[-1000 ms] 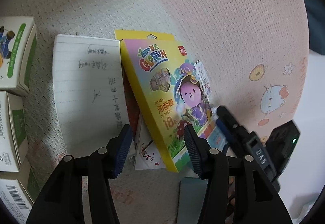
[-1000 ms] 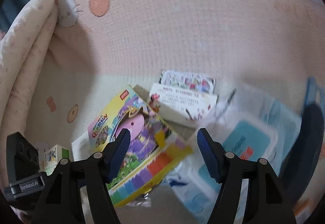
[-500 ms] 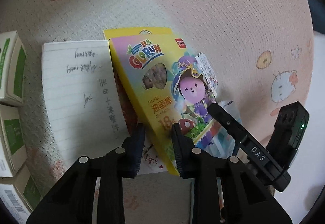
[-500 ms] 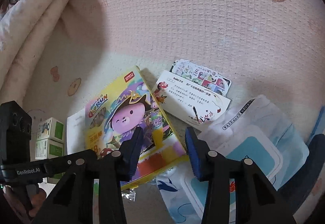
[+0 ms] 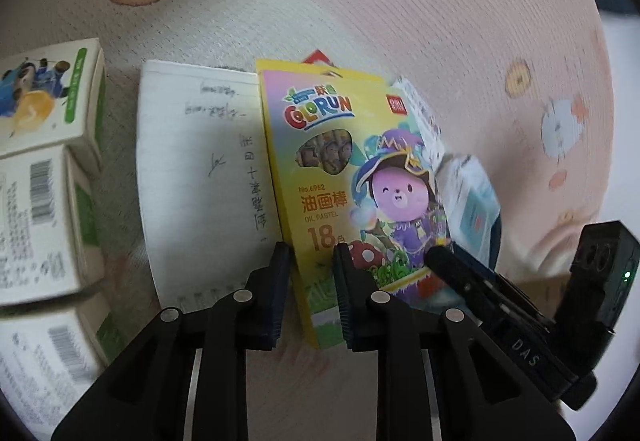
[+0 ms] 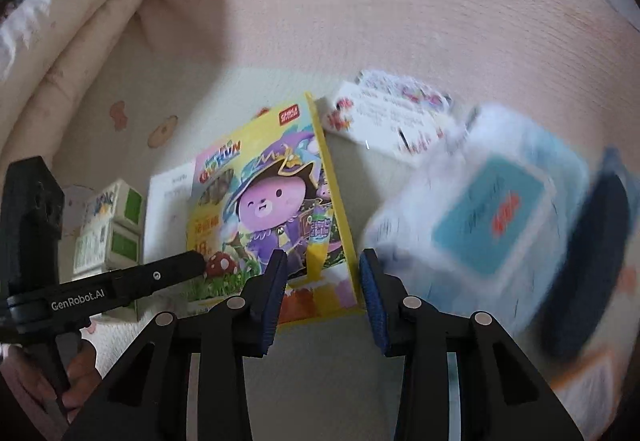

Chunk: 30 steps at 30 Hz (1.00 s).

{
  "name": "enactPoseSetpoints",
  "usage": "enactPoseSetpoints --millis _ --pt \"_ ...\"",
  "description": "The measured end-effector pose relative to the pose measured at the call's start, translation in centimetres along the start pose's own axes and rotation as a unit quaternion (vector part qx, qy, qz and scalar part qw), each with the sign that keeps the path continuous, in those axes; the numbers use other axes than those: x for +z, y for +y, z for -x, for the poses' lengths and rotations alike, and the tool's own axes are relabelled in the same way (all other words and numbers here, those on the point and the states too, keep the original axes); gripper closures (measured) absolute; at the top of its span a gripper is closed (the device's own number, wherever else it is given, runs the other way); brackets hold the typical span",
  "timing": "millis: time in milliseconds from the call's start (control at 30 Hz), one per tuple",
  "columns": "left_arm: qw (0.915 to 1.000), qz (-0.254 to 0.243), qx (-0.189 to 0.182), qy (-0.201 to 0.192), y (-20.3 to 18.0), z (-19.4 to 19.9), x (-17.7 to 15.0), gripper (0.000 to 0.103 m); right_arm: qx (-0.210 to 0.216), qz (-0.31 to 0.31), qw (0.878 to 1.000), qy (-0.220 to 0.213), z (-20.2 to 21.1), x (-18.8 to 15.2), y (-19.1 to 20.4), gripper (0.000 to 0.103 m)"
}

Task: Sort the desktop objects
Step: 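Lift the pastel box with the left gripper and pull it free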

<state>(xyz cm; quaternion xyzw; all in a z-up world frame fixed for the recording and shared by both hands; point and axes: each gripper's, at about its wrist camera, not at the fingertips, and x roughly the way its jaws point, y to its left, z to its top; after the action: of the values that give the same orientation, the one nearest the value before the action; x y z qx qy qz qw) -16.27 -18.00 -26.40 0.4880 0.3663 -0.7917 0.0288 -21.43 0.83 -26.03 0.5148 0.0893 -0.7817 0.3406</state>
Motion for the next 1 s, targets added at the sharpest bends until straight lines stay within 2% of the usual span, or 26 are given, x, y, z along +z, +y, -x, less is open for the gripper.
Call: enactPoseSetpoints --millis 167,267,367,467,567,767,900,1000 --pt "0.9945 -0.097 0.039 0.008 -1.3 0.9 -2.5 0.079 -0.022 -0.027 0.999 0.016 0.3 -4.1 1.2 0.068" --pt "0.9901 -0.131 0.047 0.011 -1.5 1.4 -4.0 0.079 -0.012 -0.069 0.997 0.03 0.6 -6.4 1.0 0.068" --pt "0.9846 -0.165 0.056 0.008 -1.5 2.0 -5.7 0.079 -0.006 -0.09 0.996 0.022 1.4 -8.7 1.5 0.068" --pt "0.9838 -0.17 0.057 0.012 -0.8 2.8 -7.1 0.079 -0.012 -0.101 0.994 0.024 2.3 -10.5 2.4 0.068" --pt "0.9842 -0.167 0.057 0.017 -0.2 3.7 -8.0 0.079 -0.014 -0.086 0.996 0.036 2.8 -11.8 3.7 0.068" --pt "0.9817 -0.177 0.057 0.041 0.5 5.1 -10.2 0.079 0.004 -0.091 0.994 0.063 4.1 -14.7 5.1 0.068" --pt "0.9818 -0.175 0.049 0.054 0.8 5.5 -11.2 0.078 0.016 -0.107 0.991 0.074 4.5 -15.3 4.7 0.068" --pt "0.9819 -0.168 0.059 0.063 0.6 5.2 -11.0 0.071 0.019 -0.115 0.991 0.07 4.5 -15.3 4.4 0.068"
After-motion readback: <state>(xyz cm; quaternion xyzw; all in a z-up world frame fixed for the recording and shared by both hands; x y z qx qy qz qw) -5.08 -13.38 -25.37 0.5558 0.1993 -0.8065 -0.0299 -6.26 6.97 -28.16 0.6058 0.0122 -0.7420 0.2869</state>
